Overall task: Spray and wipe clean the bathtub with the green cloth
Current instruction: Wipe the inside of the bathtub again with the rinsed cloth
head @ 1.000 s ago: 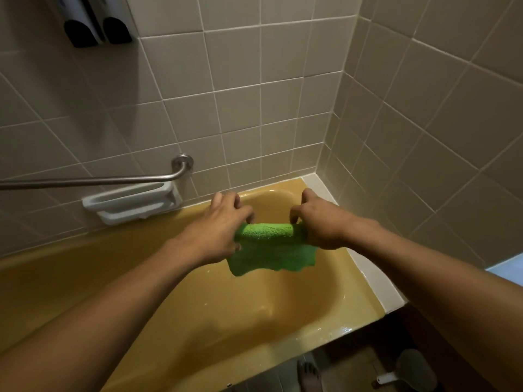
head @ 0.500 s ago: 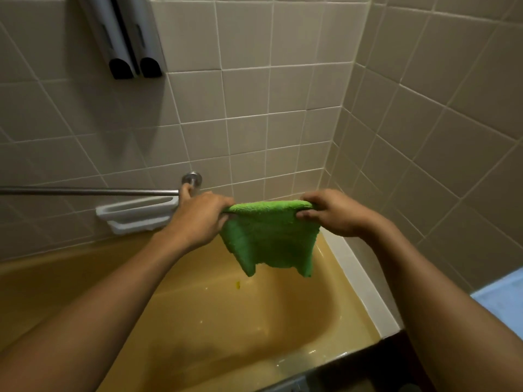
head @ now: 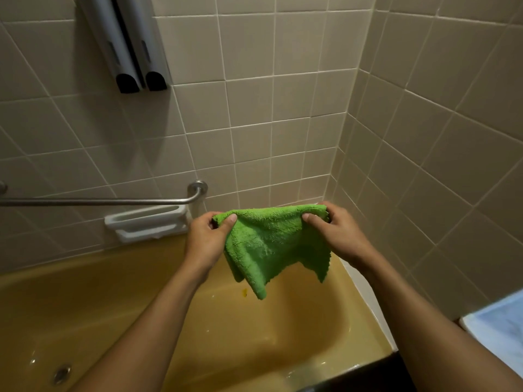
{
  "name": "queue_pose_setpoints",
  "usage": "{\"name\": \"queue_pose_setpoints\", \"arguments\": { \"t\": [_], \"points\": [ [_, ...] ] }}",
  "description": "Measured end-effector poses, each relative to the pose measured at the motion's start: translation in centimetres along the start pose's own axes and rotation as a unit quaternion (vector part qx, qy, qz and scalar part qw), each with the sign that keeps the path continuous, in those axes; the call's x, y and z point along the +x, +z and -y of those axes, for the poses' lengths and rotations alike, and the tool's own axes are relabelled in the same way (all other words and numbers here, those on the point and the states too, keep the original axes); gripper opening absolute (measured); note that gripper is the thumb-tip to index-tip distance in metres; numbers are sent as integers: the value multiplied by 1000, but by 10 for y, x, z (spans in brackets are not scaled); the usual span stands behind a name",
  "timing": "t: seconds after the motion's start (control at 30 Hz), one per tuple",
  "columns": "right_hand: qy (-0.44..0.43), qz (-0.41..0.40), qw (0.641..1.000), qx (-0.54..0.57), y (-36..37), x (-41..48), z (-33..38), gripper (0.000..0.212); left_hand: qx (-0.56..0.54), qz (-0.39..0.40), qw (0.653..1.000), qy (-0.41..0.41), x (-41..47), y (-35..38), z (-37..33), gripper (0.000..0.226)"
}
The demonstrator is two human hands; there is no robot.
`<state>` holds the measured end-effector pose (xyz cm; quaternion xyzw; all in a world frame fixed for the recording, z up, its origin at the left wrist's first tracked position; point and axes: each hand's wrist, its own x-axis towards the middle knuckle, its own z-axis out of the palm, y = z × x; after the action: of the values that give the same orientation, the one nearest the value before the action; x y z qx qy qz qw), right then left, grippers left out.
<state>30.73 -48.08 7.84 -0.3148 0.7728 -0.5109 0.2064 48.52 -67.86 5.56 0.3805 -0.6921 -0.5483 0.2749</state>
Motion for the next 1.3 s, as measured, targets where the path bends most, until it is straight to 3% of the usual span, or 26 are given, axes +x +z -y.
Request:
{"name": "queue_pose_setpoints", "arguments": {
  "t": [0.13,0.27,0.37,0.43,0.53,0.6,0.67,0.73,0.8,0.9,0.97,1.07,1.17,1.23,1.3],
  "points": [
    [-16,-42,999,-8,-6,7,-2,15,-42,-30,999,-11,3,10,1,22],
    [-3,-58,998,-26,-10,12,-6,17,24,-24,999,16,9,22,13,36],
    [91,-46,994,-26,-7,23,-22,18,-15,13,996,-90,12,40,23,24],
    [192,-39,981,3,-7,29,-37,25,-70,58,975,-205,16,47,29,42],
    [317,10,942,112,-16,30,-46,57,-129,148,926,-322,11,52,28,85],
    [339,88,923,158,-25,26,-49,86,-114,191,918,-330,4,56,26,125],
    [320,186,922,112,-34,20,-53,131,-27,222,928,-298,-3,60,24,141],
    [278,267,923,13,-39,17,-56,132,142,265,924,-235,-11,62,13,130],
    [207,308,916,-155,-41,14,-55,115,322,334,873,-150,-19,66,6,112],
    [81,346,838,-413,-38,12,-46,92,486,386,784,-26,-31,77,-2,84],
    [36,358,801,-478,-36,10,-43,79,532,360,765,37,-32,85,0,58],
    [-31,337,785,-519,-39,7,-38,52,543,320,768,112,-26,87,0,19],
    [-88,295,778,-548,-49,8,-41,37,527,297,786,123,-16,77,1,13],
    [-84,290,814,-496,-56,11,-42,35,485,290,818,110,-8,66,4,11],
    [-57,290,870,-394,-62,13,-45,22,365,282,884,77,-3,57,5,3]
  ]
}}
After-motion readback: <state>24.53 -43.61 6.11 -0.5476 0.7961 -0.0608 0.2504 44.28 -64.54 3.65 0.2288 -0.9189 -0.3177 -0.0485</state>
